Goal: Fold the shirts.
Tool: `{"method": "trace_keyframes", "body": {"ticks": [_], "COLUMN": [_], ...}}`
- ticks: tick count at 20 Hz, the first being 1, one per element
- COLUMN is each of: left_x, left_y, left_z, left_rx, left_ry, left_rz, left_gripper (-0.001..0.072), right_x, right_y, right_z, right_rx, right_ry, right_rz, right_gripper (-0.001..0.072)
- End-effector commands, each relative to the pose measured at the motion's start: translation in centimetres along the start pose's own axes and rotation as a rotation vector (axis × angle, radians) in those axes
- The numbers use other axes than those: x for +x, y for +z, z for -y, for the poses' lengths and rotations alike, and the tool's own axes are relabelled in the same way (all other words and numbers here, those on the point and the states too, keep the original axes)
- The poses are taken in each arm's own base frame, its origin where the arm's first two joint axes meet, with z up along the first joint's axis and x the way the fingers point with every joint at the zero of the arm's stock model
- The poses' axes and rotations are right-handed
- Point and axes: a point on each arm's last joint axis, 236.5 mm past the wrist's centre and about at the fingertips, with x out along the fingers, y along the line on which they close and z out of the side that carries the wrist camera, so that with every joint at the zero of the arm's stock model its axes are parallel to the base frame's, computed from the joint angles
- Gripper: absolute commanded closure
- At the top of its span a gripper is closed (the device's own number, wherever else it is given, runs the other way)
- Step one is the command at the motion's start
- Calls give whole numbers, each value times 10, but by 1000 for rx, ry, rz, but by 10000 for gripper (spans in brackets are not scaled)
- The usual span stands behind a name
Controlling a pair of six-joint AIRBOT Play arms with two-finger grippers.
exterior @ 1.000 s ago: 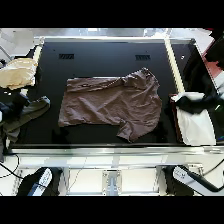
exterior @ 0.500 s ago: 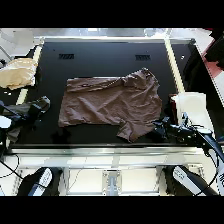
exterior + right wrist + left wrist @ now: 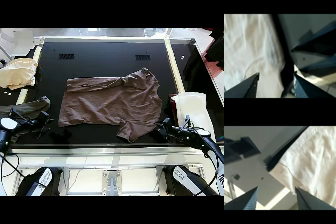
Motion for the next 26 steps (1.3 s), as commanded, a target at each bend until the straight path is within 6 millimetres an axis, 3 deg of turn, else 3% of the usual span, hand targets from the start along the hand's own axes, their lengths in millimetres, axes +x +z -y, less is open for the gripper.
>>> {"method": "trace_keyframes", "body": {"ticks": [1,4,9,10,13,15,17,19,20,22,26], "left_x": [3,7,13,13,13,14,20,28,32,43,67], "left_y": [4,4,1,2,1,-2,-1,-2,-12,-31,-33], "left_z": [8,6,3,3,3,8,32,49,51,49,35], "left_rx": [-28,-34,-47,-46,-47,-119,-270,-312,-292,-259,-385], "left_ry": [-40,-31,-18,-18,-18,-44,-167,-237,-235,-207,-152], "left_rz": [13,3,-20,-19,-20,-34,-23,5,-12,-54,-58], "left_gripper": [203,203,203,203,203,205,222,220,219,219,219], "right_x": [-1,5,38,41,37,29,20,12,10,7,7], "right_y": [25,19,-3,-2,8,14,16,17,16,15,7], "right_z": [3,-2,-14,-22,-48,-71,-88,-99,-102,-105,-106], "right_rx": [37,26,-21,-40,-87,-135,-173,-206,-220,-231,-233], "right_ry": [-11,-7,-31,-26,18,60,94,114,117,125,132], "right_rz": [109,90,-29,-37,-25,-14,2,14,15,19,-13], "right_gripper": [210,212,221,287,675,687,688,688,687,688,687]}}
